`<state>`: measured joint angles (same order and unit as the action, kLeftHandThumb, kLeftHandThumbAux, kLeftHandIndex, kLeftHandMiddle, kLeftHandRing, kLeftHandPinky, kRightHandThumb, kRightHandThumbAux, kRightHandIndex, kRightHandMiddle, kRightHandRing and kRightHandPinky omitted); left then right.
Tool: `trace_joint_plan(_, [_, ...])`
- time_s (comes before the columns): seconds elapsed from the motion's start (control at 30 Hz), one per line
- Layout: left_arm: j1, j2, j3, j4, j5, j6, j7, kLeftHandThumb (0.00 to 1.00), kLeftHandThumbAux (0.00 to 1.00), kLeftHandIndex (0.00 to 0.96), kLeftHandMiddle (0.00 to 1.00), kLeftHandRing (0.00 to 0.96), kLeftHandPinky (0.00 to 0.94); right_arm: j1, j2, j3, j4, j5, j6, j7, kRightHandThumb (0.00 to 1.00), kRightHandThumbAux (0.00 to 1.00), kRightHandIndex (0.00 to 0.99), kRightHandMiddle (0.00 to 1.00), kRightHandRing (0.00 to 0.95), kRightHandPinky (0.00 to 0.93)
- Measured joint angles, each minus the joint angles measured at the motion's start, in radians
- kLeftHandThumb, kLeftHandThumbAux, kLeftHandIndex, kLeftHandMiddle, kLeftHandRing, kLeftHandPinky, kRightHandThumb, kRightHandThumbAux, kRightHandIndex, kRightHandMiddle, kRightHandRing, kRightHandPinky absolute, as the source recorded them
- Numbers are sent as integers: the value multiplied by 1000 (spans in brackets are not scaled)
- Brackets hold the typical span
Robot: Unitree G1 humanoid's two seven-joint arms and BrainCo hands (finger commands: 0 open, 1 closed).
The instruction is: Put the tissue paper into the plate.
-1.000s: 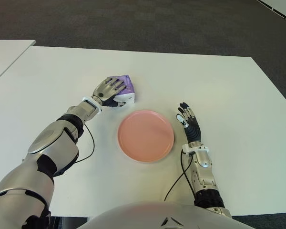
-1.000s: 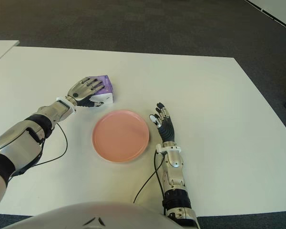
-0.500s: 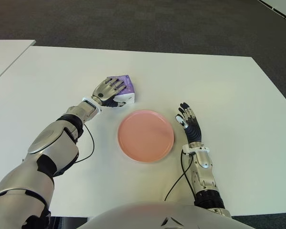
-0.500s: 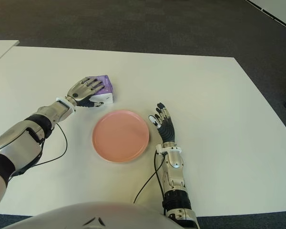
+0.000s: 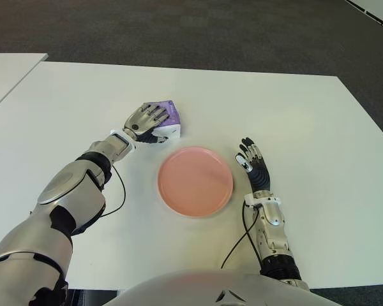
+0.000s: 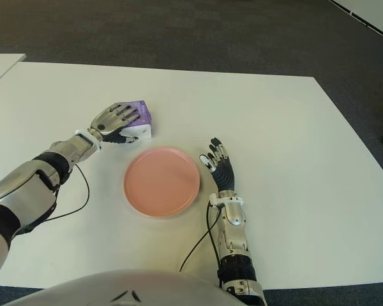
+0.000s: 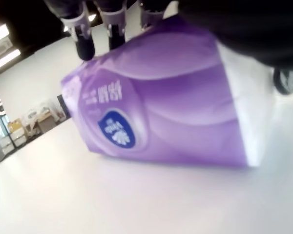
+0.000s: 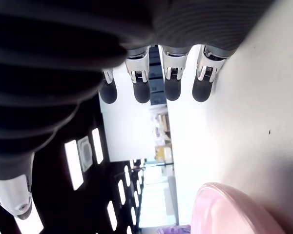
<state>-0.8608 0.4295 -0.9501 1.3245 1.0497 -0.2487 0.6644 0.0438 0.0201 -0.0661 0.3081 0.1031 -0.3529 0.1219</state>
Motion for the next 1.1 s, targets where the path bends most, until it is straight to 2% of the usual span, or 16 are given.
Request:
trace_joint_plan(0.03, [0,1,-15,2,14,16,33,471,299,0,22,49,126,1,0,0,-3,0,1,0,452,562,68,52,0,0])
trace_joint_plan(0.1, [4,2,-33,3,32,41,89,636,401,36,87,148,246,4,0,1,-7,0,6,0,448,562,67,50,0,1])
trace_joint_plan(0.13, [9,1,-39,4,34,48,111,665,416,44,99,165,266,6,-1,1,-8,0,8,1,448,562,67,50,0,1])
trace_joint_plan(0.2, [20,-3,-44,5,34,56,157,772,461,120,163,249,357,13,-2,1,-15,0,9,2,442,565,68,51,0,6])
trace_joint_plan(0.4, [19,-19,-45,10,32,66,202,896,533,282,284,380,452,19,-4,2,-27,0,12,4,431,570,70,52,0,1])
trace_joint_plan(0.5, [18,-27,-50,12,33,73,215,966,644,330,320,373,472,23,-5,3,-30,0,15,8,431,573,68,48,0,0])
trace_joint_plan(0.67, [16,-37,-56,13,33,78,223,994,691,368,350,368,482,27,-7,4,-33,2,15,18,432,574,67,47,0,2])
trace_joint_plan(0.8, [14,-46,-54,15,30,83,223,998,673,393,391,425,522,29,-9,3,-35,5,16,23,434,575,73,50,3,9])
trace_joint_plan(0.93, [13,-52,-51,17,28,92,222,999,666,364,443,465,539,29,-9,2,-37,6,19,25,436,577,75,50,5,10])
trace_joint_plan(1.0, [13,-53,-51,18,28,97,222,969,656,377,482,509,643,29,-9,2,-37,7,20,26,440,579,75,51,6,11])
trace_joint_plan(1.1, [13,-58,-48,18,25,109,222,954,653,383,499,526,720,30,-9,2,-39,8,23,27,443,580,76,54,8,13])
